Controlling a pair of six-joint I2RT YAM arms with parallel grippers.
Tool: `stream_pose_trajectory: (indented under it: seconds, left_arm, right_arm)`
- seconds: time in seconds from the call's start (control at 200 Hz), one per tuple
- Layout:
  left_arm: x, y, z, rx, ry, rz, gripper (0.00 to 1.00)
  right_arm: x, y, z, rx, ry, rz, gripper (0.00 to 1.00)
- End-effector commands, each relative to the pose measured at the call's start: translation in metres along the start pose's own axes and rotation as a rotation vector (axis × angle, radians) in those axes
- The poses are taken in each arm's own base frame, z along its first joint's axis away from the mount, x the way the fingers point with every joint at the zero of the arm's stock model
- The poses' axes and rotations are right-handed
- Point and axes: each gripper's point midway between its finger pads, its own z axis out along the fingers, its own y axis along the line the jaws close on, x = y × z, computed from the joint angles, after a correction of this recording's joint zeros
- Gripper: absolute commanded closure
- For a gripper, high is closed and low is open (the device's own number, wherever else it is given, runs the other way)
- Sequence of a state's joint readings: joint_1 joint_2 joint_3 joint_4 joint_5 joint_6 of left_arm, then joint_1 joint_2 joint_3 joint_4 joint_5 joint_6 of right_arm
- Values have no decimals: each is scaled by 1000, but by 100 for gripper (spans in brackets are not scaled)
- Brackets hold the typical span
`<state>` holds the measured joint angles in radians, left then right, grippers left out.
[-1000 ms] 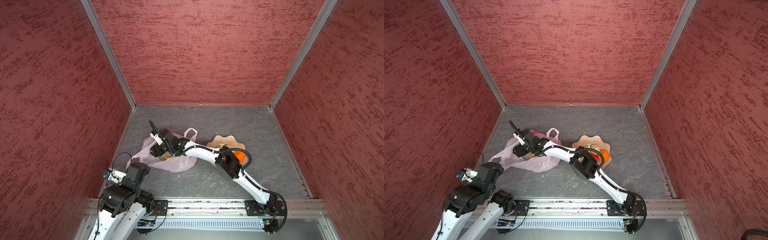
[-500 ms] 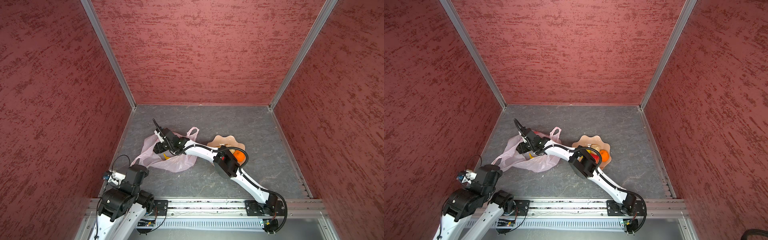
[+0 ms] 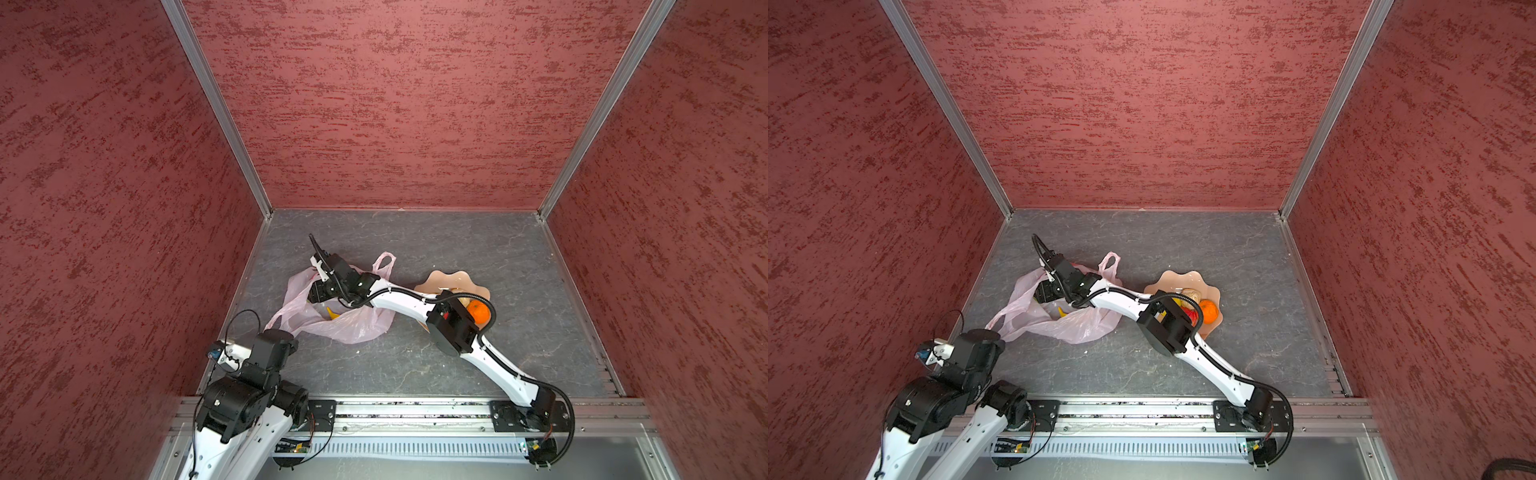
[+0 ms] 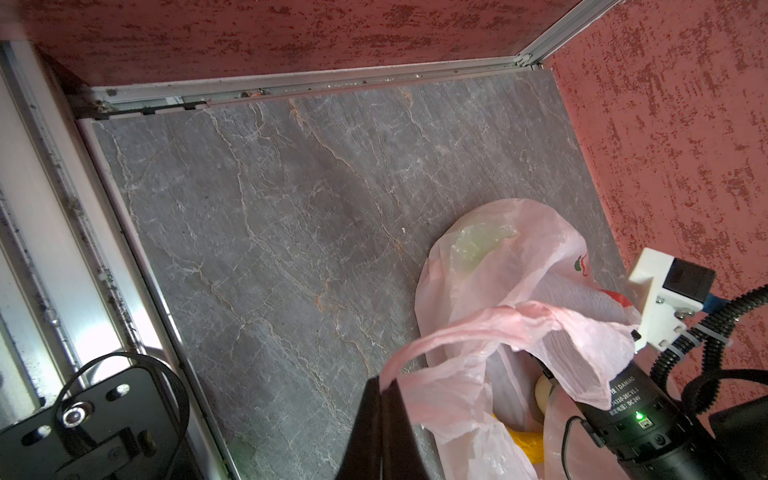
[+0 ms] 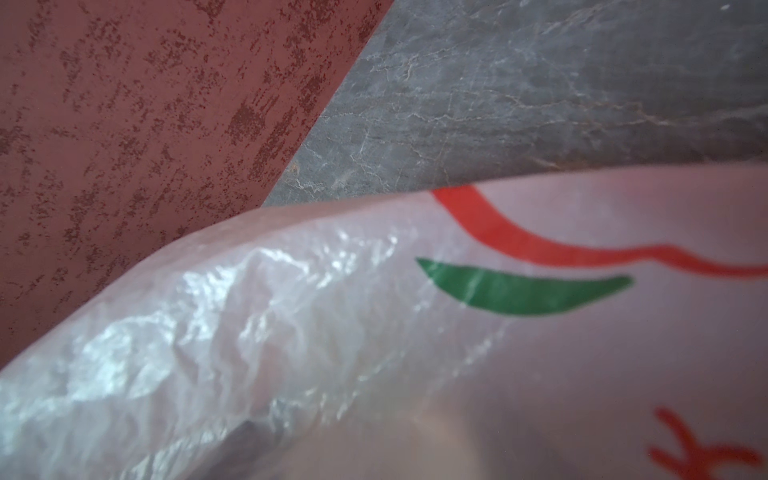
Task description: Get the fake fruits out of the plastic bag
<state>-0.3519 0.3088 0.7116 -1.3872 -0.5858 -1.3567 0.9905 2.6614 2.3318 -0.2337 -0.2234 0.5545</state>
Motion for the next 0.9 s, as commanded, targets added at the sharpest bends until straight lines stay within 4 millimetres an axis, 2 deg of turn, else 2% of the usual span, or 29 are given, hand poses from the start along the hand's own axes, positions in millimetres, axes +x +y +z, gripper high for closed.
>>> stream_pose_trajectory:
  seconds: [0.0,0.215,0.646,0.897]
  left_arm:
    - [10,-1,4,21,43,-3,100]
    - [24,-10,8,56,101,-16,100]
    - [43,-8,8,92,203,-43,100]
    - [45,-11,8,103,213,-42,100]
  right_arm:
    - [-7,4,5,-44,-19,17,33]
    - [-7,6,7,-62,-22,25,30]
    - [-6,11,16,-117,-20,58,29]
    - [-2,13,20,-152,-9,81,31]
